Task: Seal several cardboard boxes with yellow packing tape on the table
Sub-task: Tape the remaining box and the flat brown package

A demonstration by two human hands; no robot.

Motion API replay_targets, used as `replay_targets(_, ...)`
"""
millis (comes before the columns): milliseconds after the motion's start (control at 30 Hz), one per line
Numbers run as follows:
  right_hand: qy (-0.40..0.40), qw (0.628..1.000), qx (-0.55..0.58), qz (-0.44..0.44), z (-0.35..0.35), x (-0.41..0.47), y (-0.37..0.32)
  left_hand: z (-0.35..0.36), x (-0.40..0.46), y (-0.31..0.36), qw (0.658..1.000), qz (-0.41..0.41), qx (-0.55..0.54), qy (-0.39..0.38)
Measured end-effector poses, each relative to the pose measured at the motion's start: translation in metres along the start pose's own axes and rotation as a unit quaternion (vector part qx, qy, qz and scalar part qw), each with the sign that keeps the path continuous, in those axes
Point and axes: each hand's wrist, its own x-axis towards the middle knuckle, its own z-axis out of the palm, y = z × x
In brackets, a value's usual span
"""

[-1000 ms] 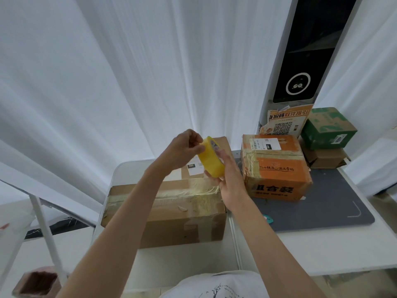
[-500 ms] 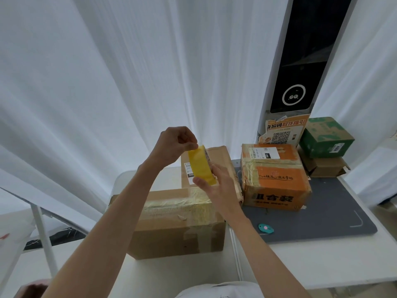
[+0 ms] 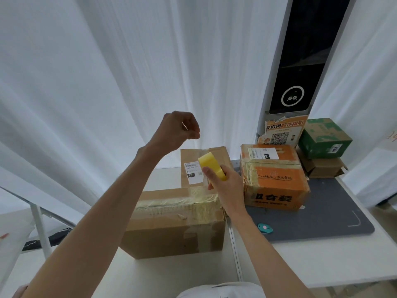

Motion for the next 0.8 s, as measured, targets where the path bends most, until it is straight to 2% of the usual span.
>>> replay_targets(233,-0.098,0.993,0.066,0.008,0.002,-0.003,-0.014,-0.01,0.023,0.007,1.0,0.019,0.017,0.009)
replay_targets(467,-0.118,0.992,0.046,0.024,0.006,-0.013,-0.016,-0.01,0.025,-0.002,0.999,0.009,0.046,-0.026)
replay_targets(567,-0.11,0.992,0.059,0.034,0.01,-0.02,-0.017,-0.008,0.023,-0.01,0.999,-0.001,0.033,-0.043)
replay_targets(800,-0.039,0.997,0.001,0.06,0.013,-0.043,-0.037,-0.007,0.015,-0.01,0.996,-0.007,0.012,-0.083)
